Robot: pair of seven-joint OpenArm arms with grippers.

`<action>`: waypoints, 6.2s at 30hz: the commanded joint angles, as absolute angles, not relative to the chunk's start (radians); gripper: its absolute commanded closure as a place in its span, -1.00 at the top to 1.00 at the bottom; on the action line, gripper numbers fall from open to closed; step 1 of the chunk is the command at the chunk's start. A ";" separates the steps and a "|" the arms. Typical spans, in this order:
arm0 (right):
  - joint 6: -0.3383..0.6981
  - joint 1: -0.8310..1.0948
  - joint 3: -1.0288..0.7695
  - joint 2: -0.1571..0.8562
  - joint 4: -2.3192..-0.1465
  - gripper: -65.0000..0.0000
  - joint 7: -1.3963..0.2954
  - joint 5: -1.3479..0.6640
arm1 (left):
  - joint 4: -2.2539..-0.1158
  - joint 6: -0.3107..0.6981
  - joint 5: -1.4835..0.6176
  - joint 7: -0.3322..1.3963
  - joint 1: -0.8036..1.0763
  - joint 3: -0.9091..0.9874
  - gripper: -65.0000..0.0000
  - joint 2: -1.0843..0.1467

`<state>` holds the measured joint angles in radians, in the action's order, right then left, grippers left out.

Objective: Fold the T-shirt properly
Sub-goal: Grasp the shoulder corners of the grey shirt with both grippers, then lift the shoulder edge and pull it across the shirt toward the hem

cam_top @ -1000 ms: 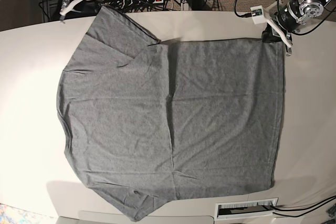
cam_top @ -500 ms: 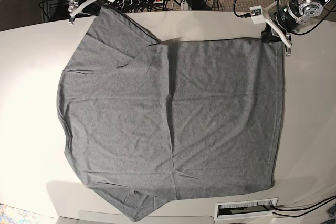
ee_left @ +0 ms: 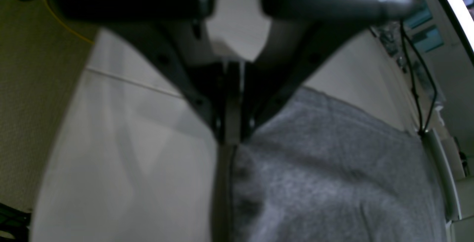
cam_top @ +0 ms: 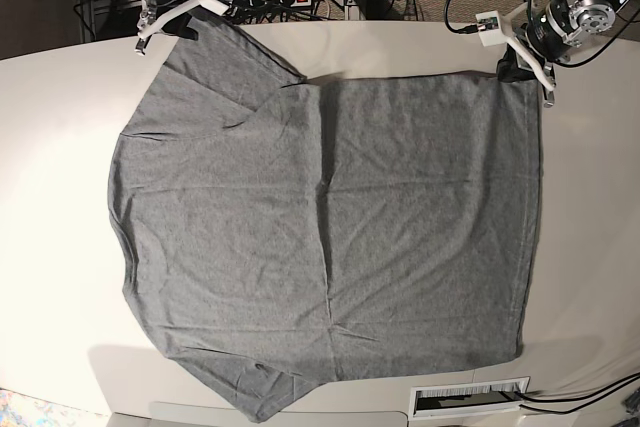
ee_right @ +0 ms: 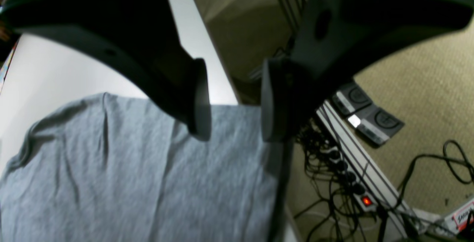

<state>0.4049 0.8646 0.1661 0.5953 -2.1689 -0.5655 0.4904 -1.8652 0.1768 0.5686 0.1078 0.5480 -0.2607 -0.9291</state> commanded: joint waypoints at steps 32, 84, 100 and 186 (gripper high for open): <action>0.433 0.832 0.165 0.606 -2.096 -0.47 -0.488 0.460 | -1.879 0.164 0.573 0.086 0.546 -0.253 -1.00 -0.947; 0.431 1.060 -0.004 0.656 -2.356 -1.00 -0.652 0.518 | -2.062 0.041 0.749 0.264 0.751 -0.253 -1.00 -1.014; 0.383 0.907 -0.054 0.574 -2.356 -1.00 -0.607 0.517 | -2.057 -0.012 0.675 0.262 0.535 -0.253 -1.00 -0.999; 0.253 -0.388 0.282 0.465 -1.261 -1.00 -0.449 0.464 | -1.457 -0.004 0.433 0.102 -0.056 -0.253 -1.00 -0.584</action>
<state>0.2695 -0.3573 0.2893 0.4484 -1.2480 -0.4572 0.4496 -1.4414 0.0162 0.4324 0.1150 -0.0368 -0.2607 -0.5705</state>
